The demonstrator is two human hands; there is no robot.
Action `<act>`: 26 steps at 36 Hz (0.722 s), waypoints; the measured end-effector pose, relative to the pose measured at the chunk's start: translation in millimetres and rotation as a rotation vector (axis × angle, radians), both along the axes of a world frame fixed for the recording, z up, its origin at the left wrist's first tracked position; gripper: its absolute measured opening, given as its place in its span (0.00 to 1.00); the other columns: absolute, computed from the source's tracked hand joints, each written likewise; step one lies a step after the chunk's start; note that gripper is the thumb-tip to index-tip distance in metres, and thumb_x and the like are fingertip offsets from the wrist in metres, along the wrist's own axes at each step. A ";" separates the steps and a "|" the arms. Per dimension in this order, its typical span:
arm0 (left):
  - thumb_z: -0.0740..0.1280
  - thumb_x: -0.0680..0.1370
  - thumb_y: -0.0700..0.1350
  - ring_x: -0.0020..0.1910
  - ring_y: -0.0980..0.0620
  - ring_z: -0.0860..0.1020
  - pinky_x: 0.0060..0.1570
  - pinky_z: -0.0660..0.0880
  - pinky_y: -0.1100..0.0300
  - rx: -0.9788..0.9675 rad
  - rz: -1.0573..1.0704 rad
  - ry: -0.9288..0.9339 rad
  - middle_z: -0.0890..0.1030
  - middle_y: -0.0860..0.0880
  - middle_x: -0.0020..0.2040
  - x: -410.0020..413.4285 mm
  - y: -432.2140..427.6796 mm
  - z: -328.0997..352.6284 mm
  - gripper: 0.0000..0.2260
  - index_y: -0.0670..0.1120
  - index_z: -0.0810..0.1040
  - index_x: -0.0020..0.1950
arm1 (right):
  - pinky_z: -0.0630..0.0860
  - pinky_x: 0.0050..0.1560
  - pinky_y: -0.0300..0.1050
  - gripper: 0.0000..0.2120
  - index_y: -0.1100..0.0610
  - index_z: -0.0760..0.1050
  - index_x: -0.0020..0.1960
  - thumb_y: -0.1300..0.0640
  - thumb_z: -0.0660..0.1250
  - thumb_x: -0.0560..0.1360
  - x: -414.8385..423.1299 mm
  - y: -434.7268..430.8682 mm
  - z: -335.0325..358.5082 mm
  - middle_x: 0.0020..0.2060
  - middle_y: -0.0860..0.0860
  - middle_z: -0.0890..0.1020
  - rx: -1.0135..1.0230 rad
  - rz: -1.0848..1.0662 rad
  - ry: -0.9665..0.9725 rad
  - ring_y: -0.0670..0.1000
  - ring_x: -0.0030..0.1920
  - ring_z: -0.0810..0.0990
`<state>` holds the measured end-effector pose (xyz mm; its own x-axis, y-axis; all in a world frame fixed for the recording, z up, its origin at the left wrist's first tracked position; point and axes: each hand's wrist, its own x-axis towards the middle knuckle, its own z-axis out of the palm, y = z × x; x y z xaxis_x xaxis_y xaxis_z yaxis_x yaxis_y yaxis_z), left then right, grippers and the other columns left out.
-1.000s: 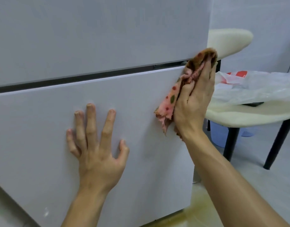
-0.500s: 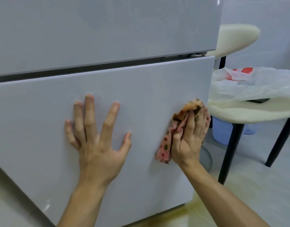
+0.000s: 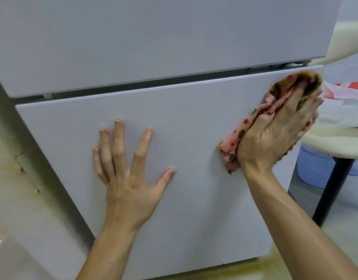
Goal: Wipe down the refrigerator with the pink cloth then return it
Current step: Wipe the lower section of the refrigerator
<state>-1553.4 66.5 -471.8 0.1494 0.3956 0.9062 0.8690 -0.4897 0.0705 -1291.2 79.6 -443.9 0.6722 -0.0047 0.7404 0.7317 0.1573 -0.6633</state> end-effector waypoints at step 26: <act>0.75 0.72 0.67 0.85 0.39 0.46 0.81 0.45 0.34 -0.052 0.048 -0.031 0.51 0.42 0.85 -72.2 6.8 3.6 0.47 0.51 0.60 0.83 | 0.55 0.79 0.71 0.30 0.64 0.61 0.80 0.59 0.58 0.79 -139.0 4.4 2.8 0.79 0.69 0.62 -0.029 0.088 -0.307 0.69 0.81 0.58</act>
<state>-1625.6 73.3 -468.1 0.1012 0.4479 0.8883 0.8884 -0.4426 0.1220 -1430.2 84.0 -441.1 0.4141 0.0678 0.9077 0.8829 0.2129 -0.4186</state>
